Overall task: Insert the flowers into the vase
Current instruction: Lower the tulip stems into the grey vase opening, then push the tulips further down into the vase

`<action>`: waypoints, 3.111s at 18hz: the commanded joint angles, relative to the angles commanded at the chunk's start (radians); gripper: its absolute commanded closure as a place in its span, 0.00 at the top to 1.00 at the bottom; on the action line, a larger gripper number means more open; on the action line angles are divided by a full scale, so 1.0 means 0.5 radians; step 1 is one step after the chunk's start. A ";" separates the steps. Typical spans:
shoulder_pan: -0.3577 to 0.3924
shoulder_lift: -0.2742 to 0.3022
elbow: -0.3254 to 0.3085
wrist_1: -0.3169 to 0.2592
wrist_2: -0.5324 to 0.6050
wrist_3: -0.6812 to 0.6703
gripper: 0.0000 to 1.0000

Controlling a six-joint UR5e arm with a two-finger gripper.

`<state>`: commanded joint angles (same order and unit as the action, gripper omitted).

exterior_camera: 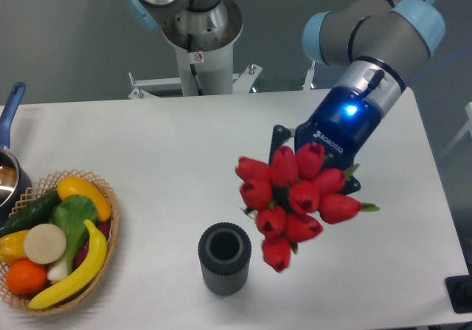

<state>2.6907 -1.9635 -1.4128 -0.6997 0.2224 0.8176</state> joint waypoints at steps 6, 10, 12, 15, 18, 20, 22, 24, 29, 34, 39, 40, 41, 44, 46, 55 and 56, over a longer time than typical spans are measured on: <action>-0.092 -0.055 0.003 0.046 0.000 0.132 0.10; -0.101 -0.074 0.003 0.046 0.000 0.138 0.11; -0.129 -0.101 0.009 0.046 0.000 0.184 0.11; -0.160 -0.135 0.006 0.046 0.006 0.206 0.11; -0.169 -0.135 -0.006 0.046 0.006 0.206 0.11; -0.169 -0.138 -0.015 0.046 0.009 0.206 0.11; -0.169 -0.138 -0.046 0.049 0.012 0.221 0.11; -0.160 -0.135 -0.092 0.049 0.012 0.261 0.11; -0.135 -0.132 -0.193 0.049 0.015 0.380 0.11; -0.126 -0.126 -0.307 0.049 0.018 0.488 0.14; -0.126 -0.129 -0.451 0.049 0.028 0.629 0.16; -0.126 -0.135 -0.466 0.049 0.031 0.659 0.17; -0.126 -0.135 -0.488 0.049 0.031 0.681 0.18; -0.123 -0.162 -0.518 0.049 0.037 0.712 0.18; -0.117 -0.215 -0.509 0.049 0.037 0.733 0.19; -0.101 -0.255 -0.580 0.046 0.040 0.804 0.35; -0.101 -0.255 -0.592 0.046 0.040 0.816 0.41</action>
<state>2.6400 -2.0908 -1.7088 -0.6765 0.2424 1.2256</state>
